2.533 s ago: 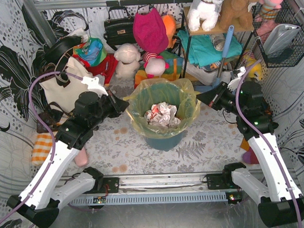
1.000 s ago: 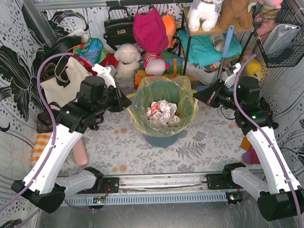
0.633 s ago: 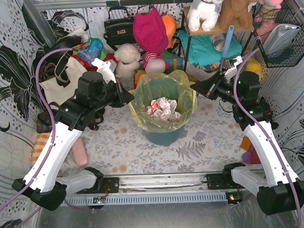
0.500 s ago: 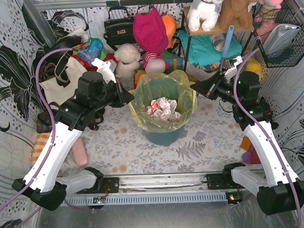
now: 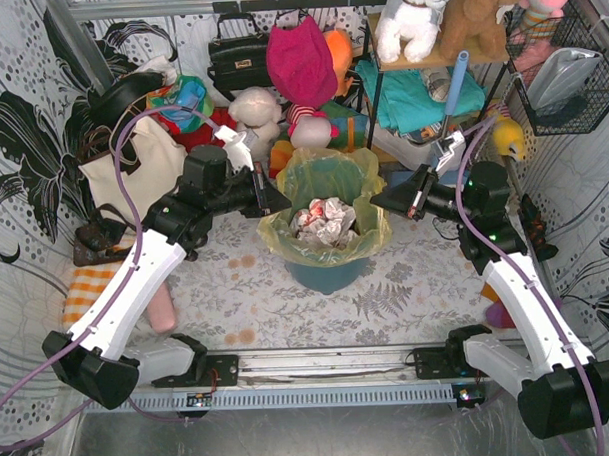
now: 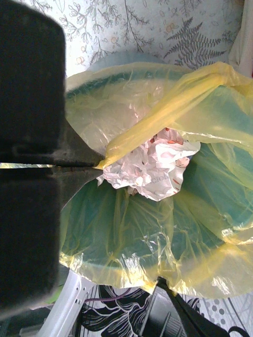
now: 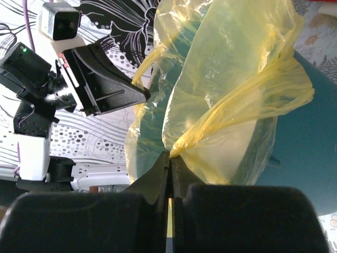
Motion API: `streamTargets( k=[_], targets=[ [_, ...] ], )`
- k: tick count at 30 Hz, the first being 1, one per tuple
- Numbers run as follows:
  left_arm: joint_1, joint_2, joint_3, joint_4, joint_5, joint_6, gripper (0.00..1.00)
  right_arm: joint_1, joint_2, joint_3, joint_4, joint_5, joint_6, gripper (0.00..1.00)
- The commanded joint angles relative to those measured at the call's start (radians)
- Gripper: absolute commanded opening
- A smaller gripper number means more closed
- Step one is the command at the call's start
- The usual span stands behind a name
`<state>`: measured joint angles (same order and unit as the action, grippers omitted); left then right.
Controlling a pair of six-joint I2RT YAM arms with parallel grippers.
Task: Tie the trash bag
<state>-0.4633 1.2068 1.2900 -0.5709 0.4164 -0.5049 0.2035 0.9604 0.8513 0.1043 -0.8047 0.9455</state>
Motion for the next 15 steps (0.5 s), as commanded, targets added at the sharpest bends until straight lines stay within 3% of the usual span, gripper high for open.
streamTargets(
  k=[1, 9, 15],
  targets=[
    [0.008, -0.023, -0.009, 0.107, 0.063, -0.030, 0.00, 0.006, -0.006, -0.012, 0.072, -0.076, -0.002, 0.00],
    [0.009, -0.016, 0.017, 0.190, 0.147, -0.088, 0.00, 0.031, 0.096, 0.017, 0.482, -0.068, 0.225, 0.00],
    [0.009, -0.005, 0.070, 0.233, 0.188, -0.115, 0.00, 0.146, 0.216, 0.124, 0.535, -0.002, 0.200, 0.00]
  ],
)
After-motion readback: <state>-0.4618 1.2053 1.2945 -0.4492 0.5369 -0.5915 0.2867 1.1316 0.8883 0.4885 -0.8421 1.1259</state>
